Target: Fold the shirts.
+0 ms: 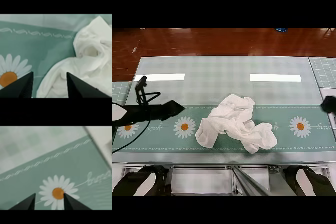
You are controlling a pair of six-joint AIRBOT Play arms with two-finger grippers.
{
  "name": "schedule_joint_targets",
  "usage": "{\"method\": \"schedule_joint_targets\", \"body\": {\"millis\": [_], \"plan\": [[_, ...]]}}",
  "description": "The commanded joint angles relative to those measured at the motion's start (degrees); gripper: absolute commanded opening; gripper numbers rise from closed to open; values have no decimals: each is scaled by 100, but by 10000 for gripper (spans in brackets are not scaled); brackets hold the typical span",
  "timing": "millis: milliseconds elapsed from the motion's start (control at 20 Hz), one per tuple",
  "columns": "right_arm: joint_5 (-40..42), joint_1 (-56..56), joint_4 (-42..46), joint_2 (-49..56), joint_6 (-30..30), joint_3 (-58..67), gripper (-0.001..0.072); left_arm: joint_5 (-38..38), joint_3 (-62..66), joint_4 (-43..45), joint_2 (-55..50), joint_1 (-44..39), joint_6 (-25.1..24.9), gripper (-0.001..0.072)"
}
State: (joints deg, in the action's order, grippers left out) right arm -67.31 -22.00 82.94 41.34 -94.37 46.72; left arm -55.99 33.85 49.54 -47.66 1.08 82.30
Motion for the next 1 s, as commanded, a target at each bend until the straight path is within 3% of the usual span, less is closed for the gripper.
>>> {"method": "schedule_joint_targets", "body": {"millis": [0,250,550,600,650,700,750,950], "plan": [[61,-389,-2664,116,1235,-1272,408,-586,-468,-1506,-885,448,-1427,503],[-387,-389,-2277,122,1346,-1429,408,-555,-415,-1969,-2199,-190,-2024,503],[-605,-385,-2256,125,1344,-1895,408,-144,-321,-2120,-2977,-1268,-2052,487],[-632,-385,-2256,125,1344,-2052,408,-146,-251,-2133,-3014,-1351,-2052,449],[-627,-385,-2264,122,1344,-2210,408,-146,-164,-2131,-3029,-1429,-2055,313],[-629,-385,-2282,125,1349,-2365,408,-146,-81,-2133,-3034,-1456,-2057,70],[-629,-385,-2282,125,1351,-2481,408,-149,24,-2131,-3032,-1469,-2081,19],[-673,-382,-2323,129,1362,-2782,408,-153,339,-2131,-3032,-1469,-2074,19]]}}
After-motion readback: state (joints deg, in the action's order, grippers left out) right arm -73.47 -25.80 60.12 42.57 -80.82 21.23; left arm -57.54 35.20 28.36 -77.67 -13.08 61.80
